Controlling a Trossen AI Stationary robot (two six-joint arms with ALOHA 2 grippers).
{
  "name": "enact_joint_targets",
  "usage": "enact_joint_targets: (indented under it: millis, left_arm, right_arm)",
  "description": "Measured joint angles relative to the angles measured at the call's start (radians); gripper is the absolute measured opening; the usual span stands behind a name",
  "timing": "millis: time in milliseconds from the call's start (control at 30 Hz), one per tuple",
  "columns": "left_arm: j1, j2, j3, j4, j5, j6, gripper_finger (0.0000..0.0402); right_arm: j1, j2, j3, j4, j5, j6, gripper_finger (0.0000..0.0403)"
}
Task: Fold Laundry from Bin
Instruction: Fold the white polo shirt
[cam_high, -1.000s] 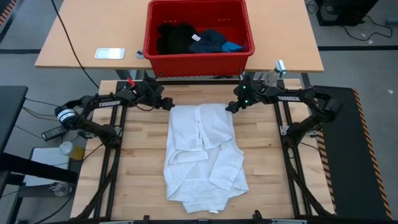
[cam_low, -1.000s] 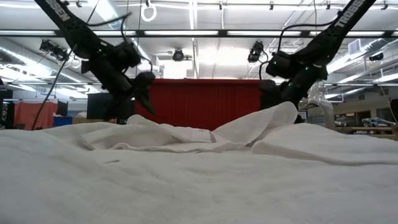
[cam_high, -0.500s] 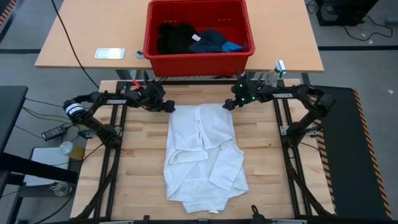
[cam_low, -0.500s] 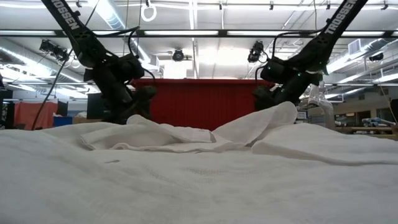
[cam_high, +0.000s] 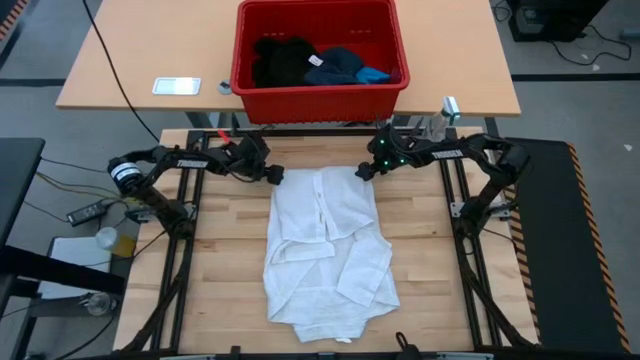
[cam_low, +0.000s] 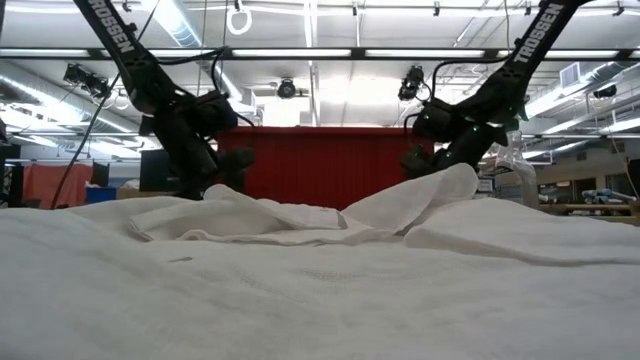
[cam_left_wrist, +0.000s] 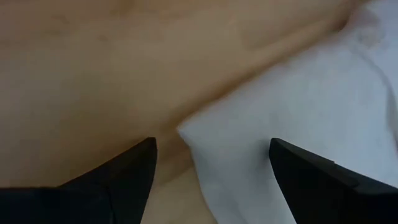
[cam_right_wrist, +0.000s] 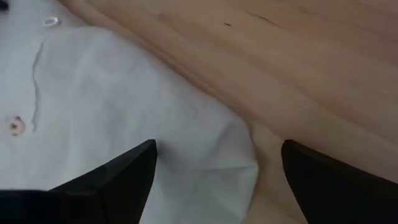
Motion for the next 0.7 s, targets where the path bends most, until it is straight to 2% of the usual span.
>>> enact_joint_targets:
  millis: [200,333,433,700]
  left_arm:
    - [-0.065,0.043,0.003,0.050,-0.046,-0.030,0.0311]
    - [-0.088,0.047,0.002,0.076,-0.072,-0.039,0.0281]
    - [-0.095,0.049,0.001,0.083,-0.071,-0.041,0.0238]
    - [-0.122,0.049,-0.001,0.088,-0.021,-0.043,0.0088]
  right_arm:
    - [0.056,0.010,0.001,0.015,0.064,0.013,0.0344]
    - [0.076,0.016,0.002,0.022,0.079,0.024,0.0323]
    - [0.088,0.019,0.001,0.039,0.072,0.029,0.0274]
    - [0.090,0.019,0.000,0.092,0.041,0.038,0.0089]
